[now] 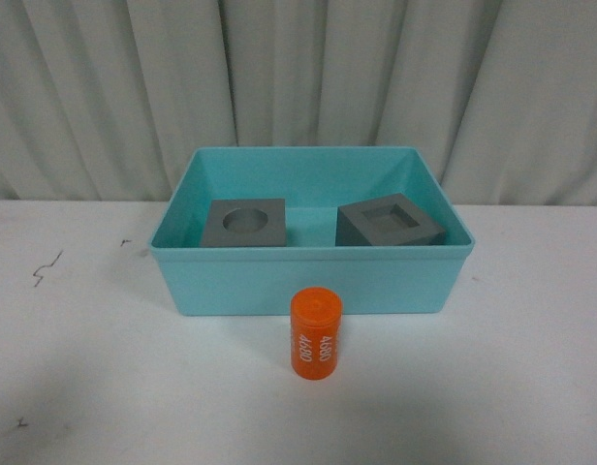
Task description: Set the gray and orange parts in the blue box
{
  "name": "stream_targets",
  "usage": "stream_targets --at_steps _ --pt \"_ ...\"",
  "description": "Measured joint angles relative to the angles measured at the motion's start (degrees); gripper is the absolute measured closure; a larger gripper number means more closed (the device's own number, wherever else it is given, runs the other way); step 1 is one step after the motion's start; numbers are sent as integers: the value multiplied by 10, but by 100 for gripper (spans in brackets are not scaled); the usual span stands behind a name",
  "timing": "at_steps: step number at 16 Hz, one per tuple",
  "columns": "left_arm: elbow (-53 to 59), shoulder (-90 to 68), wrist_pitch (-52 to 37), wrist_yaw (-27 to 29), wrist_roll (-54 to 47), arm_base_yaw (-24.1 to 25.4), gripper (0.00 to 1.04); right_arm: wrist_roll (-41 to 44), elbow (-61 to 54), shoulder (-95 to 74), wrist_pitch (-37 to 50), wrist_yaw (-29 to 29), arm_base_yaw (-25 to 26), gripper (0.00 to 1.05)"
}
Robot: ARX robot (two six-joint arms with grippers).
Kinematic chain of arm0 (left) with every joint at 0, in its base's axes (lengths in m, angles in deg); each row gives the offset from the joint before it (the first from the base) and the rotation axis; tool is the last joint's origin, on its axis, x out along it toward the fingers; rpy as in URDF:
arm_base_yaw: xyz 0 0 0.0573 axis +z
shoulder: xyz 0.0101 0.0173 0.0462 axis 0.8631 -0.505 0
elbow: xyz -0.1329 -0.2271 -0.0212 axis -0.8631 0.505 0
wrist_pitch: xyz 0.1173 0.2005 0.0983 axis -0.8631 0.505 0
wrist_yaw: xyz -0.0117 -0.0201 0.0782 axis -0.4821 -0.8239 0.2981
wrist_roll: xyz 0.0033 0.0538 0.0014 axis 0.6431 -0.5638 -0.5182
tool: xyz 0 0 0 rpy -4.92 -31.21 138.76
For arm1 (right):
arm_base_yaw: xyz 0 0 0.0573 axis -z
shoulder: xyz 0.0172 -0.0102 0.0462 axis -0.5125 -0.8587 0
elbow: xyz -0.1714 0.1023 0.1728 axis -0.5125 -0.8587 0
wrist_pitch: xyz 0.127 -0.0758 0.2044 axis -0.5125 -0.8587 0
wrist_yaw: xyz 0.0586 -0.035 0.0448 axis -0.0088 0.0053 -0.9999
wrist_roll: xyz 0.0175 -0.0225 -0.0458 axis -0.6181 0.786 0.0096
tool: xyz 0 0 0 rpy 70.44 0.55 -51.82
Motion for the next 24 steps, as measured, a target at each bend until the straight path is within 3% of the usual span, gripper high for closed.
stream_targets --at_steps 1,3,8,10,14,15,16,21,24 --pt "0 8 8 0 0 0 103 0 0 0 0 0 0 6" --pt "0 79 110 -1 0 0 103 0 0 0 0 0 0 6" --pt "0 102 105 0 0 0 103 0 0 0 0 0 0 6" --pt "0 102 107 0 0 0 69 0 0 0 0 0 0 6" --pt "0 102 107 0 0 0 28 0 0 0 0 0 0 6" --pt "0 102 107 0 0 0 17 -14 13 -14 -46 -33 9 6" --pt "0 102 107 -1 0 0 6 -39 31 -92 -28 -66 12 6" --pt "0 102 107 0 0 0 7 -149 219 -538 266 -49 -80 6" --pt "0 102 107 0 0 0 7 -169 391 -802 216 -50 -130 6"
